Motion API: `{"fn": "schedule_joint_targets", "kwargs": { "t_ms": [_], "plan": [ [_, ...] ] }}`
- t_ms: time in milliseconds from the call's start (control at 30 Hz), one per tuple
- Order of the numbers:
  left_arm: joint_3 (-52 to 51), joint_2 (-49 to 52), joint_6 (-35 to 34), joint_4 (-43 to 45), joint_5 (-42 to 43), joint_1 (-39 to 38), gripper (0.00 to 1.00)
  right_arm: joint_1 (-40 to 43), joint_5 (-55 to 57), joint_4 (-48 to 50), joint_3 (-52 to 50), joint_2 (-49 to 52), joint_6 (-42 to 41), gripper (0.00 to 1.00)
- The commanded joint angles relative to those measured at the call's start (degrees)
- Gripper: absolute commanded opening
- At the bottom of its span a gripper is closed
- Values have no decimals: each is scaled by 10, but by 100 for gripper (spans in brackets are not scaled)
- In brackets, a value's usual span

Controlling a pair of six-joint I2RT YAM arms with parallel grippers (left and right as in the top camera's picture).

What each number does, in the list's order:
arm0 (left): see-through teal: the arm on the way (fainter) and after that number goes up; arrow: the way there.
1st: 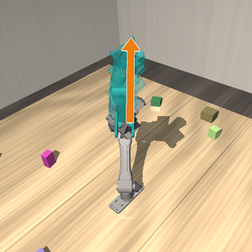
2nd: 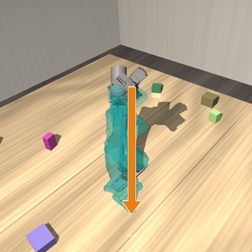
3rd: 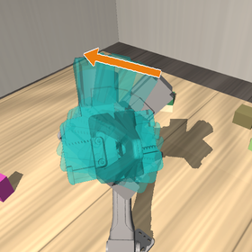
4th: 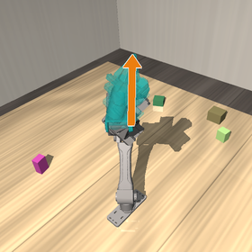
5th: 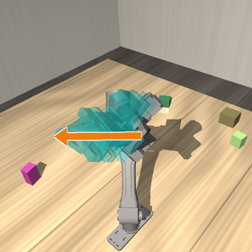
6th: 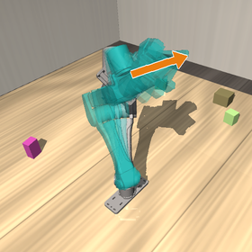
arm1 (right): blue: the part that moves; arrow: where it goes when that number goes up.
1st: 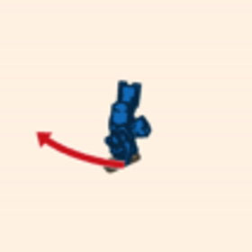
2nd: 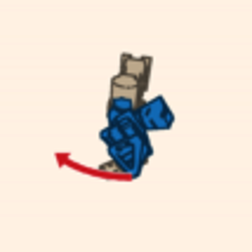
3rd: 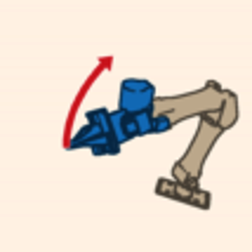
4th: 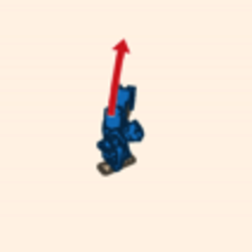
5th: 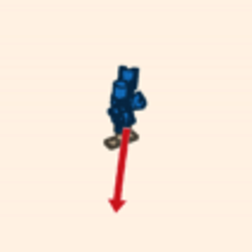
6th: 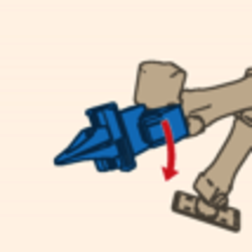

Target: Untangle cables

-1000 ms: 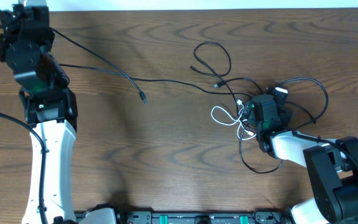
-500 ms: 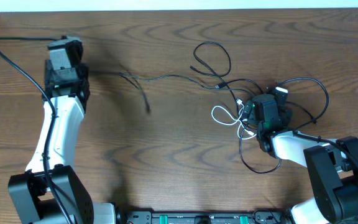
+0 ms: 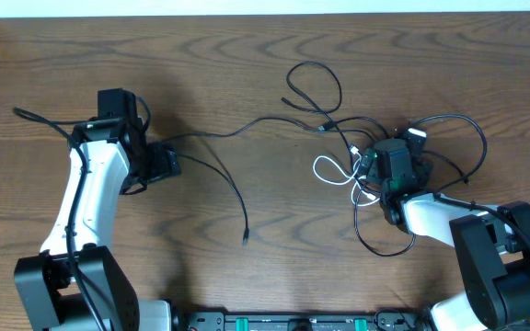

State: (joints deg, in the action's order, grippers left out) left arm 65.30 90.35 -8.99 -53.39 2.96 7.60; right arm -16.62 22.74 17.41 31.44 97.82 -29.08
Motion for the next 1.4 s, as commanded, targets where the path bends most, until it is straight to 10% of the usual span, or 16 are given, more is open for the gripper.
{"fn": "schedule_joint_targets", "kwargs": {
  "t_ms": [0, 600, 867, 1233, 1333, 1367],
  "plan": [
    [2, 0, -78, -76, 68, -1, 90, 5, -28, -9, -9, 17, -9, 99],
    [2, 0, -278, -203, 553, -1, 90, 5, -28, -10, -9, 17, -9, 99],
    [2, 0, -293, -214, 522, -1, 98, 5, -28, -10, -9, 17, -6, 99],
    [2, 0, -293, -42, 98, -1, 98, 5, -155, 15, -9, -9, 73, 98],
    [2, 0, -293, -32, 40, -1, 98, 5, -227, 24, -9, -66, 101, 59],
    [2, 0, -293, -29, 40, -1, 98, 5, -243, 17, -9, -103, 101, 8]
  ]
}}
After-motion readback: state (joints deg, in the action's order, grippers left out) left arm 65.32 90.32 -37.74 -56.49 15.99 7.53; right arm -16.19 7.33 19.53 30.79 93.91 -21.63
